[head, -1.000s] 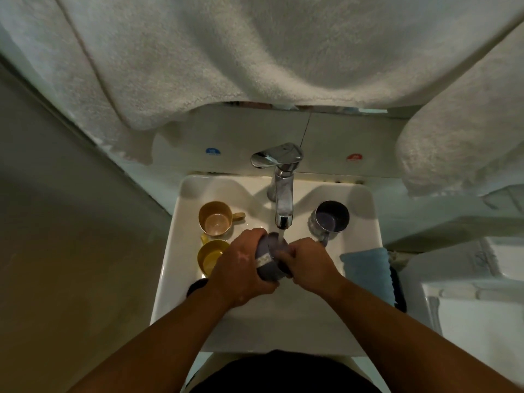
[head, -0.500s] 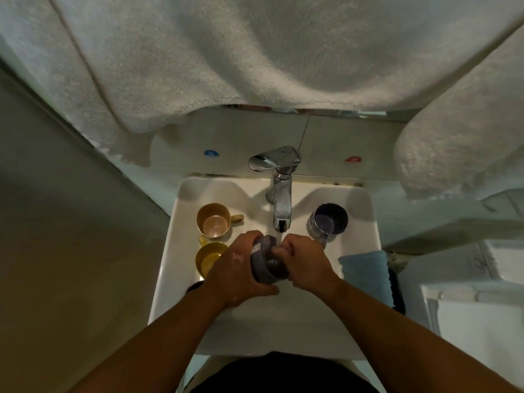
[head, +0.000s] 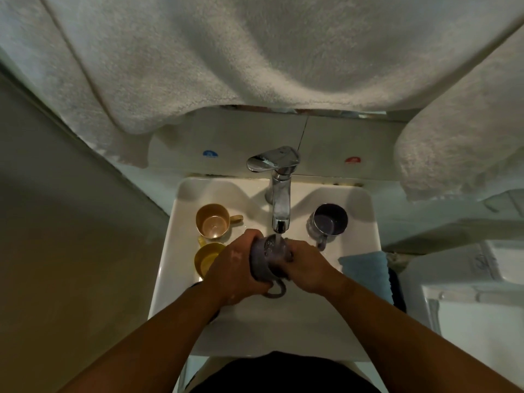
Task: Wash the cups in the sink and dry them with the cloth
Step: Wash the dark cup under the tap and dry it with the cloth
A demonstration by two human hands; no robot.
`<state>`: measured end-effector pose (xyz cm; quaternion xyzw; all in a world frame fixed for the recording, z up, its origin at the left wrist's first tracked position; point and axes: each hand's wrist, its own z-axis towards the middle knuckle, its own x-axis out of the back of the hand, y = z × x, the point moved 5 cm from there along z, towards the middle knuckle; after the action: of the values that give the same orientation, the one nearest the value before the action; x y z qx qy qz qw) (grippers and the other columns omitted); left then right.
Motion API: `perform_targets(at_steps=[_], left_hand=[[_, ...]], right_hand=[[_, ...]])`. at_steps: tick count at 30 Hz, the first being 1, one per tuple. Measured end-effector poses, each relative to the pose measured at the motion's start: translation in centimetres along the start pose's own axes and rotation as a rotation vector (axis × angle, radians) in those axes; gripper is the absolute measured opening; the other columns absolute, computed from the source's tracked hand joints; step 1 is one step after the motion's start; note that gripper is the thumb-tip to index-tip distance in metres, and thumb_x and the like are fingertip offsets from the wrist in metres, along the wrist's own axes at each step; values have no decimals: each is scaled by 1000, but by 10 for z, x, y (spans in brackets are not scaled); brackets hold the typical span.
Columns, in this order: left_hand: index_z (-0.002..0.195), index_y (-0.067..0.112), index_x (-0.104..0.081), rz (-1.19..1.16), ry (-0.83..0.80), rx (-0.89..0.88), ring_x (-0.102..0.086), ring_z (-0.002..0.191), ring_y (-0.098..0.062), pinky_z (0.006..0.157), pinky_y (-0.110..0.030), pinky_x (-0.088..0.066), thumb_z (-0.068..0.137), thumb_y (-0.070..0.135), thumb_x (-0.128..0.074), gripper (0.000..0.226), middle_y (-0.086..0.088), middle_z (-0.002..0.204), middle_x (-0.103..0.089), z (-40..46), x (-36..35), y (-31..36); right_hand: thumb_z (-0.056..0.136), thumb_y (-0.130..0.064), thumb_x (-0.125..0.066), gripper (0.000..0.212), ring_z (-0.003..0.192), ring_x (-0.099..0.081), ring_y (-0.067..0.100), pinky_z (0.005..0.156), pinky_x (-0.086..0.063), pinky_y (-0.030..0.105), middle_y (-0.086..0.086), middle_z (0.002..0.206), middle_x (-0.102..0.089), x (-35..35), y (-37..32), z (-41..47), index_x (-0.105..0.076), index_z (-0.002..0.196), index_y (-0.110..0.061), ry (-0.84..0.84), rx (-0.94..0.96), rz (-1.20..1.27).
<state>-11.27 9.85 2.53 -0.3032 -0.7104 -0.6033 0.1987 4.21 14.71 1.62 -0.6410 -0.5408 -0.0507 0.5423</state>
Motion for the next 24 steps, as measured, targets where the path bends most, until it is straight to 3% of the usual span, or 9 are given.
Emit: perform_targets(at_steps=[4,6,9,10,12,14,18,20,24], left_hand=[[133,25,-55,14,-58,6,-54,99,1,81,-2,-39,62,36,-91,80,13,117,-63,6,-2,8],[133,27,-56,-9,-57,34,-54,100,1,78,0,-35,62,38,-90,79,14,118,-63,10,-4,7],[132,28,-58,6,-45,30,-61,104,-5,82,-5,-41,62,45,-91,79,11,118,-67,10,-7,9],[133,28,-56,22,-42,9,-62,104,-6,85,-10,-44,62,50,-90,82,10,119,-66,10,-10,10],[130,26,-56,4,-31,-16,-61,98,-3,86,-18,-51,59,56,-89,83,12,115,-65,11,-15,14],[126,30,-57,-56,0,-8,-59,93,2,83,-16,-52,58,58,-88,80,17,109,-63,12,-13,16],[134,33,-50,-209,72,21,-55,106,3,89,-8,-45,65,70,-79,83,19,118,-55,11,-2,13],[131,41,-47,-243,103,33,-54,106,8,88,-6,-43,73,70,-73,71,21,118,-54,11,-2,15],[113,39,-53,-282,204,103,-61,97,-7,83,-31,-56,78,69,-62,48,9,107,-62,19,-14,17]], right_hand=[[98,-22,-60,29,112,-60,18,93,-48,22,2,123,-63,6,12,4,-59,127,-16,89,-151,44],[103,-23,-53,26,114,-60,21,92,-52,25,1,123,-62,6,14,1,-59,128,-20,122,-204,280],[104,-35,-50,25,114,-58,20,85,-61,37,-7,126,-57,1,0,-16,-54,127,-42,54,-195,762],[103,-38,-51,22,113,-58,17,84,-61,37,-12,123,-57,-1,-6,-19,-52,123,-47,1,-160,805],[99,-40,-58,22,109,-61,10,88,-58,31,-16,117,-61,-2,-9,-19,-53,119,-46,38,-104,775],[97,-42,-61,29,108,-65,11,91,-58,33,-7,119,-66,2,-3,-13,-56,125,-39,147,-104,730],[100,-50,-50,31,104,-70,24,88,-59,50,6,114,-72,-5,14,-13,-66,119,-30,213,-332,1093],[101,-49,-50,32,96,-73,24,83,-60,46,4,105,-76,-7,16,-14,-69,112,-25,194,-386,1249],[98,-41,-60,34,108,-69,26,82,-60,45,5,122,-69,-6,17,-14,-58,130,-30,212,-339,1247]])
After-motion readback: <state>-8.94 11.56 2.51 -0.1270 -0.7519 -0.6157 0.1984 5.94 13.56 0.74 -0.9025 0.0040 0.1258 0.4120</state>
